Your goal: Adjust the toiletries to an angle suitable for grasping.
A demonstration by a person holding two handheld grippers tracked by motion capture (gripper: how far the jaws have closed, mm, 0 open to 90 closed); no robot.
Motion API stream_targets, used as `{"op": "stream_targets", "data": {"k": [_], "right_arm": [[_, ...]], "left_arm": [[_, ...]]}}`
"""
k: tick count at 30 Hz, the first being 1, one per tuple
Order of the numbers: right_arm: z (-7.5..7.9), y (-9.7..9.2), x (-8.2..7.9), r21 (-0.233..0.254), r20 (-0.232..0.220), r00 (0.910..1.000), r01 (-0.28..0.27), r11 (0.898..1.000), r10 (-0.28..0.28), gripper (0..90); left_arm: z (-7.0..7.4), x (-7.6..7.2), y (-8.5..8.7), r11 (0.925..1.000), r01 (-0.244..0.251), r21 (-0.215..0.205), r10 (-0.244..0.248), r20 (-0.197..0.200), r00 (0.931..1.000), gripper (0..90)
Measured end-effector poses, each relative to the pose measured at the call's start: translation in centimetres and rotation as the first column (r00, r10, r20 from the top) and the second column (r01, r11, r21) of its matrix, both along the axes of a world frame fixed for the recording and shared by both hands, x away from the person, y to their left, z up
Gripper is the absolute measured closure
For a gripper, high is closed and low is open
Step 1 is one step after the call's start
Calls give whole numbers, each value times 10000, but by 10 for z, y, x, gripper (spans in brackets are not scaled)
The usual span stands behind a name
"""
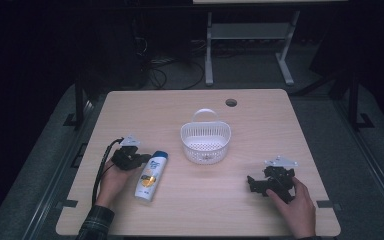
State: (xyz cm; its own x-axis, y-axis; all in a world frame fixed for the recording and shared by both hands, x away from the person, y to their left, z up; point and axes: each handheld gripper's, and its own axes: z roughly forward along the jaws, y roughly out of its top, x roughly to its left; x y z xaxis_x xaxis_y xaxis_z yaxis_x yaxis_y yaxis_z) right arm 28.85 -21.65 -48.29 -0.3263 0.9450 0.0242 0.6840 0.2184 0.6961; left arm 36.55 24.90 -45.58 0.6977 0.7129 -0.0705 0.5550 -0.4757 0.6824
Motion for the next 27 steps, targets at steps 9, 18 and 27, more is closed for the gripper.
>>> {"op": "stream_targets", "data": {"k": [9,18,27], "right_arm": [[0,0,0,2,-4,10000,6,10000,-6,0],[0,0,0,4,-4,10000,6,10000,-6,0],[0,0,0,1,-4,10000,4,10000,-4,0]], "left_arm": [[0,-3,-16,9987,503,51,-503,-98,9987,898],[0,-8,-33,9940,1085,150,-1082,-207,9939,898],[0,-10,-41,9898,1410,186,-1406,-237,9898,897]]}}
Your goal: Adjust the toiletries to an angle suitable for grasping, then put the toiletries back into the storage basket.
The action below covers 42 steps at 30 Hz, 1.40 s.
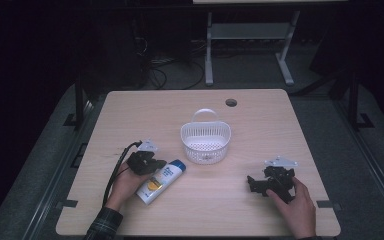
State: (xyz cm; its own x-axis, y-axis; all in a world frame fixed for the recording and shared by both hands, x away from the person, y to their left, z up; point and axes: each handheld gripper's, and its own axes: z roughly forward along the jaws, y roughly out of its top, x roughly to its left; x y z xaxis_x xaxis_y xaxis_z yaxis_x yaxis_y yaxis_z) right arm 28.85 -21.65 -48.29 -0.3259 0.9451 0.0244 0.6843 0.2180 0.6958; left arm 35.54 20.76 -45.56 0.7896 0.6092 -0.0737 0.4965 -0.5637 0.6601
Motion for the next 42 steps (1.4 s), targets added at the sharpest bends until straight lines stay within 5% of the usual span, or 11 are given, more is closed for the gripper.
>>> {"op": "stream_targets", "data": {"k": [7,21,29,42], "right_arm": [[0,0,0,1,-1,10000,0,10000,0,0],[0,0,0,-2,4,10000,-7,10000,7,0],[0,0,0,0,0,10000,-3,10000,3,0],[0,0,0,0,0,10000,-4,10000,4,0]], "left_arm": [[7,0,10,9994,-273,-231,273,-23,9996,832],[30,-7,24,9949,-656,-762,619,-504,9968,402],[40,-14,7,9987,-243,-459,219,-522,9984,281],[39,-18,-19,9982,268,539,-233,-649,9976,229]]}}
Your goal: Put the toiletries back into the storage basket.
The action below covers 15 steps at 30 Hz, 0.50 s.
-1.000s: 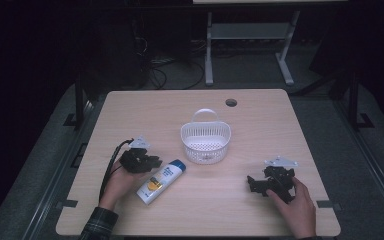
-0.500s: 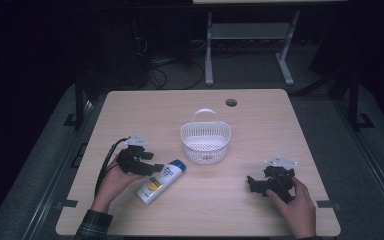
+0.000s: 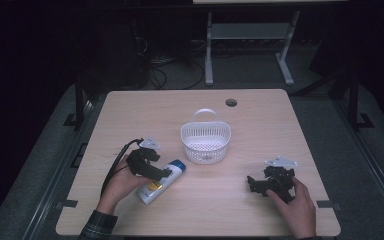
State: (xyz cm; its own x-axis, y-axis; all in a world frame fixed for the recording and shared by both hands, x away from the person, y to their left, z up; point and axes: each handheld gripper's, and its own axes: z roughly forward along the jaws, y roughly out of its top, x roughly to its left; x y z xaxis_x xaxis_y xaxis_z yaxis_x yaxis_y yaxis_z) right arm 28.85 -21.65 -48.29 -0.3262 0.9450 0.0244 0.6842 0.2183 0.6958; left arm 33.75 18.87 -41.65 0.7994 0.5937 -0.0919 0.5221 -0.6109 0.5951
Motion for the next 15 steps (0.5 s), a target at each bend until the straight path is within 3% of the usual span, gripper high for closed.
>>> {"op": "stream_targets", "data": {"k": [15], "right_arm": [[0,0,0,1,1,10000,-1,10000,1,0]], "left_arm": [[-20,3,-24,9938,295,1072,-247,-459,9986,194]]}}
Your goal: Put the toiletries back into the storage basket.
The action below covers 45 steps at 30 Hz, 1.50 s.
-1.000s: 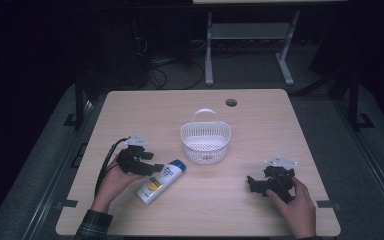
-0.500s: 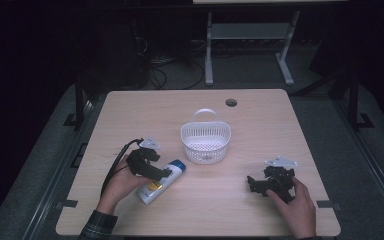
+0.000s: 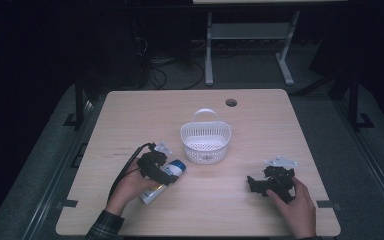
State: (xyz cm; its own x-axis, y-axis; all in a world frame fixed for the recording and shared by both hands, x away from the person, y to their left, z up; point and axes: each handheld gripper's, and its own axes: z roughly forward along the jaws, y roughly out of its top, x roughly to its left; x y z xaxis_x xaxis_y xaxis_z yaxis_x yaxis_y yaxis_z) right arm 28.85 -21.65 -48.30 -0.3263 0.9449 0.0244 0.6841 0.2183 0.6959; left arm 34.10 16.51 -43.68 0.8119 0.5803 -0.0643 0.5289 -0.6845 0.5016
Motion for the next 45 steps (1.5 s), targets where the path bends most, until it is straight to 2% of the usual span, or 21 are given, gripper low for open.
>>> {"op": "stream_targets", "data": {"k": [11,19,24,31,36,45], "right_arm": [[0,0,0,-2,-1,10000,1,10000,-1,0],[0,0,0,-7,-3,10000,-3,10000,3,0],[0,0,0,-5,-5,10000,1,10000,-1,0],[0,0,0,-5,-4,10000,1,10000,-1,0],[0,0,0,-2,-2,10000,1,10000,-1,0],[0,0,0,-3,2,10000,-3,10000,3,0]], "left_arm": [[-12,2,-8,9984,-24,572,32,-126,9999,197],[-12,1,-8,9974,-71,716,72,-12,10000,241],[-11,0,-8,9978,-37,663,36,17,10000,305],[-11,0,-8,9977,-17,675,16,16,10000,317],[-9,-1,-7,9985,-5,547,3,36,10000,319],[2,-4,6,9987,-134,-492,146,247,9996,321]]}}
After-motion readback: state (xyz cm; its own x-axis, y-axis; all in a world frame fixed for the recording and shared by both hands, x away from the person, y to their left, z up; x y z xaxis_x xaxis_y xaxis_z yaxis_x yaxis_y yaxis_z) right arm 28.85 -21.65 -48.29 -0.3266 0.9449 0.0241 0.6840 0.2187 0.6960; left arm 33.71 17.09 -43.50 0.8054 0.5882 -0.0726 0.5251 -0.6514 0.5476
